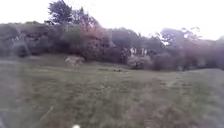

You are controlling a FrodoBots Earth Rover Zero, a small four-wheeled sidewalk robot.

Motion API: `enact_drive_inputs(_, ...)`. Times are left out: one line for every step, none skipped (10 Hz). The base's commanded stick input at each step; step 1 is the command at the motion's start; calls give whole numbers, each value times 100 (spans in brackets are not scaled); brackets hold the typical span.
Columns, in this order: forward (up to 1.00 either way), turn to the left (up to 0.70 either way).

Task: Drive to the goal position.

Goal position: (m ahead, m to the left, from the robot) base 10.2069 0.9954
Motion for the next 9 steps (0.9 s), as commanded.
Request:
enact_drive_inputs(45,0)
enact_drive_inputs(45,0)
enact_drive_inputs(45,0)
enact_drive_inputs(45,0)
enact_drive_inputs(45,0)
enact_drive_inputs(45,0)
enact_drive_inputs(45,0)
enact_drive_inputs(45,0)
enact_drive_inputs(45,0)
